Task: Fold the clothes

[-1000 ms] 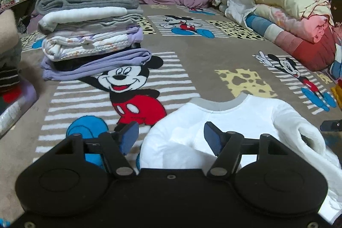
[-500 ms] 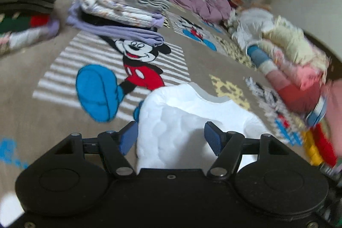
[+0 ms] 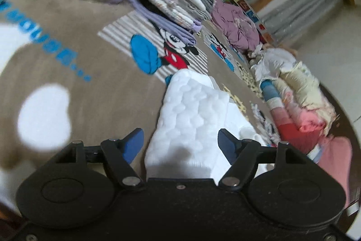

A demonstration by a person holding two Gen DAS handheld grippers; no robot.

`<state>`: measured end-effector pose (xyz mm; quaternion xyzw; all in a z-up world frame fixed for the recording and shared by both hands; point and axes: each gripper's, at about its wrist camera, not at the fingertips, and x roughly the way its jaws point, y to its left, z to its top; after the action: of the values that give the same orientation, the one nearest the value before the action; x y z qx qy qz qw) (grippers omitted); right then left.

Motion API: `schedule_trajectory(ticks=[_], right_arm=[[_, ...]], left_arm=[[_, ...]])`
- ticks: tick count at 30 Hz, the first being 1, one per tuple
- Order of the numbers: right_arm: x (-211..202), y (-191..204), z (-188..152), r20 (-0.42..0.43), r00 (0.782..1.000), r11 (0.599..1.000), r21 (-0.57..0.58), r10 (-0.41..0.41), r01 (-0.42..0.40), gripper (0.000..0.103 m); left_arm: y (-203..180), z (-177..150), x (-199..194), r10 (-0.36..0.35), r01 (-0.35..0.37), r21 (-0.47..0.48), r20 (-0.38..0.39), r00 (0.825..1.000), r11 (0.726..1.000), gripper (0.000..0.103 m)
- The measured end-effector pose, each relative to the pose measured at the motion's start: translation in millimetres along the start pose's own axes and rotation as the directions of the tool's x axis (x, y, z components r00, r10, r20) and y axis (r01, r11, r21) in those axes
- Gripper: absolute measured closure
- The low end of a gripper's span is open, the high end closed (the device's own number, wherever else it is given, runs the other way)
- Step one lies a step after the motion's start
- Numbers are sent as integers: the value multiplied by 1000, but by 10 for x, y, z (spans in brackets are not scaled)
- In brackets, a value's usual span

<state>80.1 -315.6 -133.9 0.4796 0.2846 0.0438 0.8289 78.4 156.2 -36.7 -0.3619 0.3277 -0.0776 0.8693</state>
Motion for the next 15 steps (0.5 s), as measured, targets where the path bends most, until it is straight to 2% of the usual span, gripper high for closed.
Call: schedule_trajectory(ticks=[4,6,9,14,15], right_arm=[[29,-24,-97,-19,999,998,50,43,-42,34],[44,-22,-147,-23,998,996,63,59,-58,34],[54,-31,-168,-14,997,995,74,73,-71,34],[76,-86,-166,13,995,990,97,100,-101,35],[84,-97,-167,20,994,989,98,106,-108,35]], left_arm=[[144,-115,-69,-45,43,-122,-15,999,992,31],[237,-193,-38,-99,91,-214,-26,995,973,31],[358,-314,29,-165,142,-343,-41,985,928,30],[453,-391,189,-189,151,-472,-33,982,868,30],[440,-375,188,-181,150,-455,-25,983,878,30]])
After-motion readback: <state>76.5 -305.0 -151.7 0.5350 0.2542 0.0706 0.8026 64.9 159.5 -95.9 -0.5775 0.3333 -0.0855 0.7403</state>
